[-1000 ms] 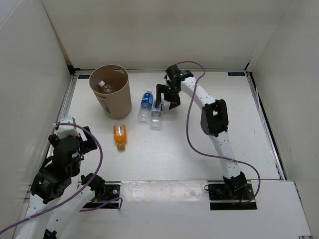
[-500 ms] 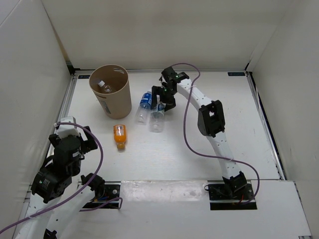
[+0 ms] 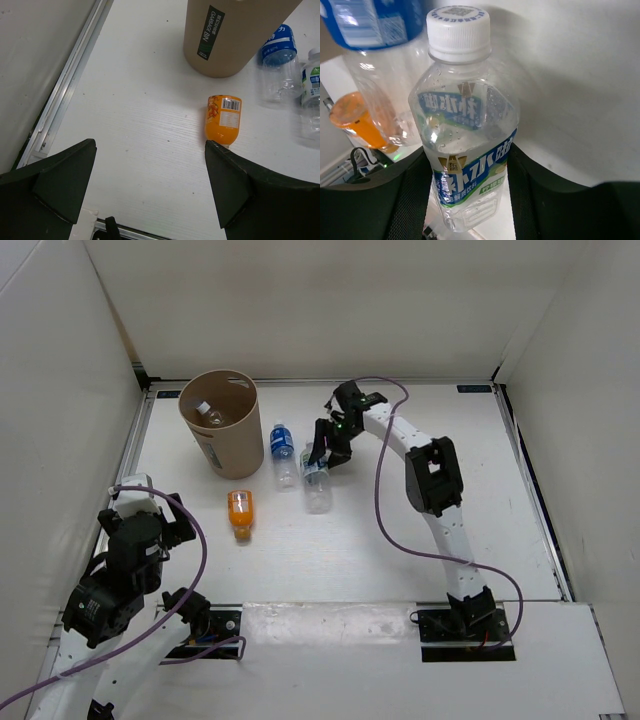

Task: Put the plastic bottles in the bin

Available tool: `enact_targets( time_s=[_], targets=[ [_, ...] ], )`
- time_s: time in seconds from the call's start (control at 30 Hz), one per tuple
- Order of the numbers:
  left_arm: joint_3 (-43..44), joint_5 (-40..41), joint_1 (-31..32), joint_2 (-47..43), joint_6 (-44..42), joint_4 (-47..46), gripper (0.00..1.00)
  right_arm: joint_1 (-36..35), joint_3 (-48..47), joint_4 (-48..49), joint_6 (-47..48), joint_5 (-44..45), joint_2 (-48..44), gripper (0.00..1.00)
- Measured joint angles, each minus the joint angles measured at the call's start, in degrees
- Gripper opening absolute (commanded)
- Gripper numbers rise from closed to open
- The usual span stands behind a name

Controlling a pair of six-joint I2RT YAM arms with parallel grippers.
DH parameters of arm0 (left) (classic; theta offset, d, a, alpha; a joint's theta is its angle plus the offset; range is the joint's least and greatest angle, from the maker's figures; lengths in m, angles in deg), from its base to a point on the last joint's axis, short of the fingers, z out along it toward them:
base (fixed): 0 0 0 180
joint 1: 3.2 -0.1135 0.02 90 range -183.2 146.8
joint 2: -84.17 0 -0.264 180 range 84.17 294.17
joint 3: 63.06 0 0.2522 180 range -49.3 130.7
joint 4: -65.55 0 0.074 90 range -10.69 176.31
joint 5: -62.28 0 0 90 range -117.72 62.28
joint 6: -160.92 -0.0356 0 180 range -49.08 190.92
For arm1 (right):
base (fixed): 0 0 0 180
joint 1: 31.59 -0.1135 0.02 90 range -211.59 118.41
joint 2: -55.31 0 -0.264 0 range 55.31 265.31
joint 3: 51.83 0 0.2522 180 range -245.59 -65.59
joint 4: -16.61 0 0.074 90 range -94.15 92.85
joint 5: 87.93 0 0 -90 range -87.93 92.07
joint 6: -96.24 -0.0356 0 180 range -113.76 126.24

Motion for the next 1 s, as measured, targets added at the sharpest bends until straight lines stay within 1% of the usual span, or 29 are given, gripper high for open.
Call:
enact_targets(
  time_s=[0.03, 0.07, 0.33, 0.47, 0.57, 0.67, 0.7, 0.83, 0.9, 1.0],
  targets=[
    [0.00, 0.00, 0.00, 0.00, 0.00, 0.00, 1.00, 0.17, 1.92, 0.37, 0.07, -0.09, -1.05, 0.11],
    [0.00, 0.00, 0.00, 0.00, 0.00, 0.00, 1.00, 0.48, 4.31, 1.49, 0.17, -0.33, -2.38, 0.00],
    [0.00, -0.02, 0.00, -0.02, 0.00, 0.00, 1.00, 2.64, 17.05, 3.56, 1.36, 0.48, -10.40, 0.00],
    [0.00, -0.09, 0.00, -0.02, -0.02, 0.00, 1.00, 2.80, 21.22, 3.93, 1.97, 3.82, -14.38, 0.00],
    [0.00, -0.17, 0.00, 0.00, -0.02, -0.02, 1.00, 1.55, 24.30, 5.60, 2.78, 7.45, -19.54, 0.00],
    [0.00, -0.24, 0.00, 0.00, -0.13, -0.02, 1.00, -1.86, 26.99, 8.92, 4.44, 13.53, -27.74, 0.00],
    [0.00, -0.24, 0.00, -0.02, -0.15, -0.02, 1.00, -4.02, 27.56, 11.13, 5.55, 16.70, -31.56, 0.00],
    [0.00, -0.22, 0.00, -0.17, -0.17, -0.02, 1.00, -12.72, 27.50, 19.67, 9.57, 27.43, -41.62, 0.00],
    [0.00, -0.20, 0.00, -0.39, -0.17, -0.02, 1.00, -17.77, 26.38, 23.80, 12.00, 32.35, -44.63, 0.00],
    [0.00, -0.13, 0.00, -0.83, -0.15, 0.00, 1.00, -23.71, 22.47, 29.62, 15.76, 37.16, -44.87, 0.00]
  ],
)
